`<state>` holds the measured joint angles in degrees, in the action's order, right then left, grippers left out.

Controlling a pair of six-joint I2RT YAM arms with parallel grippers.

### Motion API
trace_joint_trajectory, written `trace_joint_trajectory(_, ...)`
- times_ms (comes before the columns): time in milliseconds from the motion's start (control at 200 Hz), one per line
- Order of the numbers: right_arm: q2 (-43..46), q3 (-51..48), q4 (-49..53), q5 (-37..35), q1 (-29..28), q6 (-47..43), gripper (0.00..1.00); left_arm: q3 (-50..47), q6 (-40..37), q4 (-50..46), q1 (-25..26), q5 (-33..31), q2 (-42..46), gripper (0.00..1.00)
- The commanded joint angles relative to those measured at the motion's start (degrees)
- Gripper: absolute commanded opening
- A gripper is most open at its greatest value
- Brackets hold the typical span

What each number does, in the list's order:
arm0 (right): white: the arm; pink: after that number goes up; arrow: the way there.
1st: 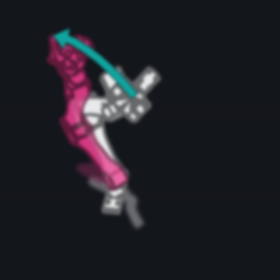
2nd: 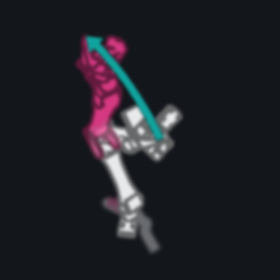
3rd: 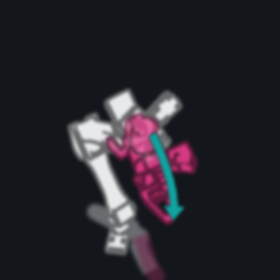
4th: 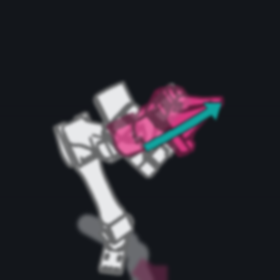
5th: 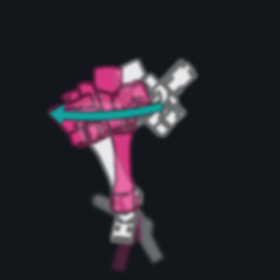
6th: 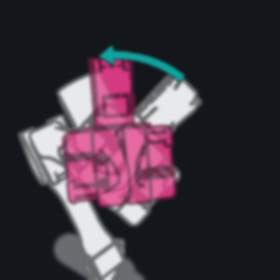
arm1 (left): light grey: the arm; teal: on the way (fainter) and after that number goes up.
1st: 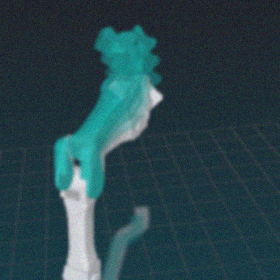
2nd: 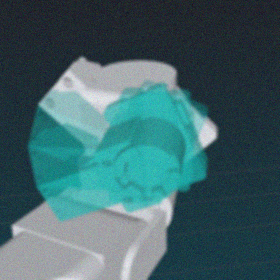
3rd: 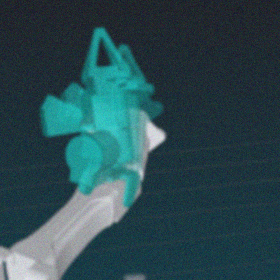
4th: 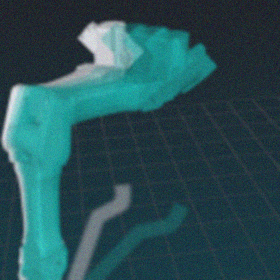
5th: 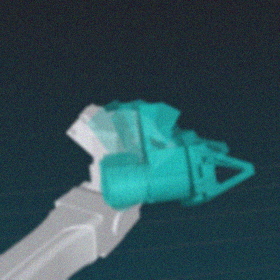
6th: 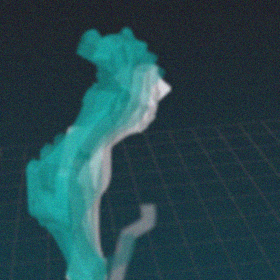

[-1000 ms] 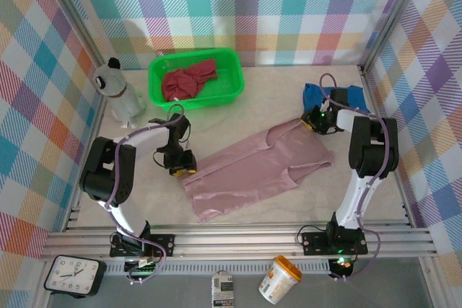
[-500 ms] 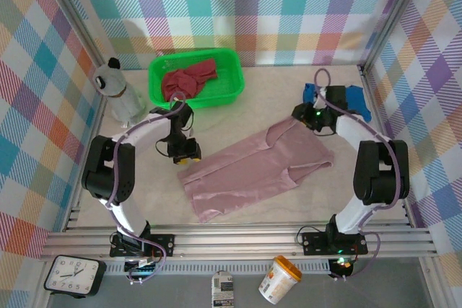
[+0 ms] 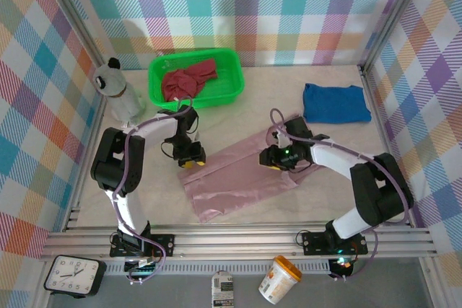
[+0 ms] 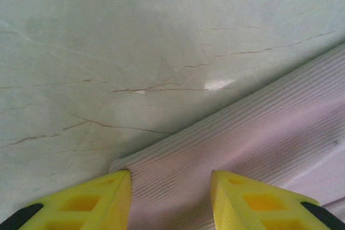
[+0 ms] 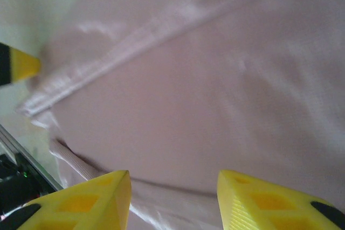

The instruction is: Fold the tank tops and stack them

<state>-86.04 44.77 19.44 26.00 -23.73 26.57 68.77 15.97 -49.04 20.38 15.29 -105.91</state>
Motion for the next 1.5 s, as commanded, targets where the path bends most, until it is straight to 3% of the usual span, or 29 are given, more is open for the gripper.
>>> trace_joint_trajectory(0,4.2,-0.9,9.6,-5.0,-0.2,-1.0,0.49,-0.1,-2.4,-1.8,0.3,-4.4,-1.9,0.42)
trace_joint_trajectory(135,7.0,-1.6,18.0,-12.9,1.0,1.3,0.52,-0.4,-3.1,-3.2,0.4,-8.6,-1.4,0.42)
trace_joint_trajectory(320,11.3,-3.7,20.0,-17.7,2.5,4.0,0.54,-0.3,-4.3,-5.1,0.5,-13.8,-1.2,0.42)
trace_joint_trajectory(500,6.0,-3.3,12.5,-11.9,3.6,2.6,0.46,1.0,-4.4,-5.5,0.5,-14.2,-1.0,0.42)
trace_joint_trajectory(700,-2.3,1.3,10.5,-14.7,3.5,-0.3,0.32,-0.3,-4.5,-6.2,0.5,-16.5,-0.5,0.42)
trace_joint_trajectory(860,-8.8,5.0,10.1,-14.9,3.4,-2.6,0.28,-1.6,-3.7,-6.4,0.2,-18.4,0.3,0.43)
trace_joint_trajectory(1220,-19.2,17.6,10.2,-13.0,0.5,-8.1,0.28,-1.3,-3.3,-7.7,-3.5,-21.6,0.9,0.43)
trace_joint_trajectory(1500,-18.0,25.3,11.6,-13.1,-3.6,-14.9,0.37,-1.1,-3.6,-10.0,-7.9,-21.9,4.3,0.44)
